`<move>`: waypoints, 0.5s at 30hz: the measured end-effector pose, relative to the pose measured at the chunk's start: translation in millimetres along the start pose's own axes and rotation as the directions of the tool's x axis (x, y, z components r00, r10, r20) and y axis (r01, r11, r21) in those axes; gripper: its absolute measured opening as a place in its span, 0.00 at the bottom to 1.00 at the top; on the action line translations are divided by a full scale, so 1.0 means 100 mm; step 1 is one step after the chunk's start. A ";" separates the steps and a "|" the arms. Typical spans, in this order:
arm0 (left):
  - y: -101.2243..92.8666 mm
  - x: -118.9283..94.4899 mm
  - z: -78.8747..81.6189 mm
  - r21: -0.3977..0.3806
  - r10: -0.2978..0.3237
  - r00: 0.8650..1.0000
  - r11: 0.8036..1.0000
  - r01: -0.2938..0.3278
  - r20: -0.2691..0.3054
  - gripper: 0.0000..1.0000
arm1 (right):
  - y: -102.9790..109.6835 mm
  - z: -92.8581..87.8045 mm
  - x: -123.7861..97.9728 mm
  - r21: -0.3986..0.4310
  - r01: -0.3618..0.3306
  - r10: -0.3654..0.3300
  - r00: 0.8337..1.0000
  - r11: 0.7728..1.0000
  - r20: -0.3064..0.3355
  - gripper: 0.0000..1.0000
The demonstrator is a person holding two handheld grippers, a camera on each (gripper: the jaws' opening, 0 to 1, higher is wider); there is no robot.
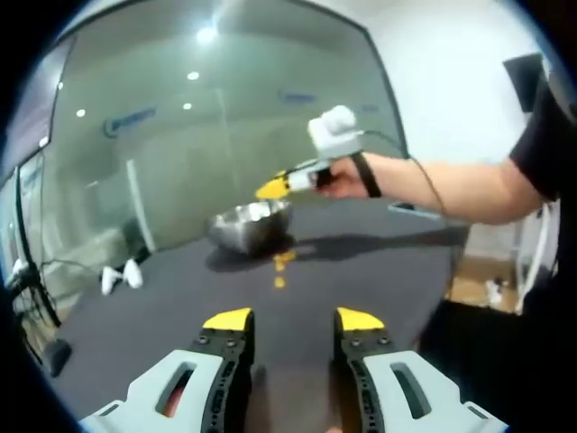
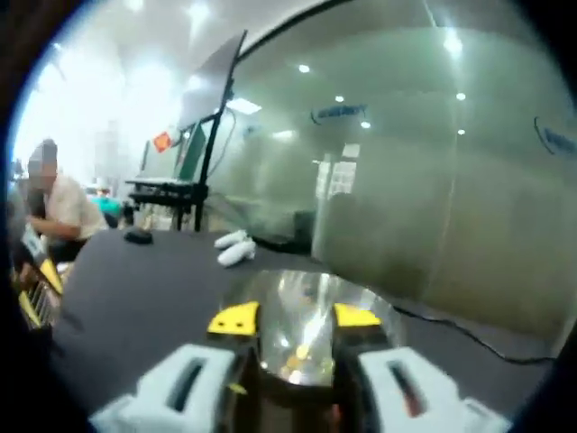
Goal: Pick up the QQ candy scattered on the table and place it into the stainless steel bowl on the table
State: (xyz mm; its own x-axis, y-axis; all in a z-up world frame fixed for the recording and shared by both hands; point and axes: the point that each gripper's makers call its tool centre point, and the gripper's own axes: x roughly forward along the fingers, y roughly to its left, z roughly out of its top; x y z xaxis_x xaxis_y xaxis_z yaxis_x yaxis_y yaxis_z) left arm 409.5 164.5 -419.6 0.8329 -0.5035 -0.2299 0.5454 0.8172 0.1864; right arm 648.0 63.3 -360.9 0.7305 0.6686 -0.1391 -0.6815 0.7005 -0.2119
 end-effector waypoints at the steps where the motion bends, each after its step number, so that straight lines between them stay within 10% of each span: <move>1: -0.02 0.00 0.00 0.005 -0.005 1.000 1.000 0.005 -0.002 0.35 | 0.04 -0.01 -0.02 -0.016 -0.009 0.009 1.000 1.000 0.000 0.29; 8: 0.00 0.02 0.00 0.006 -0.007 1.000 1.000 0.007 -0.004 0.35 | 0.19 -0.04 -0.30 0.050 -0.083 0.081 0.996 0.995 0.032 0.29; 15: 0.04 0.06 -0.06 -0.009 0.001 1.000 1.000 -0.001 -0.012 0.36 | 0.31 -0.45 -0.69 0.060 -0.121 0.121 0.993 0.991 0.001 0.28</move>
State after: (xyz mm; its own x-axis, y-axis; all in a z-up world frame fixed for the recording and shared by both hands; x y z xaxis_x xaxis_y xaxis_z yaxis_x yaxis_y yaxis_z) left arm 416.3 166.1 -426.1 0.8323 -0.4992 -0.2409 0.5435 0.8204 0.1776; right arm 578.1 27.3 -401.8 0.6426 0.7488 -0.1626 -0.7662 0.6282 -0.1352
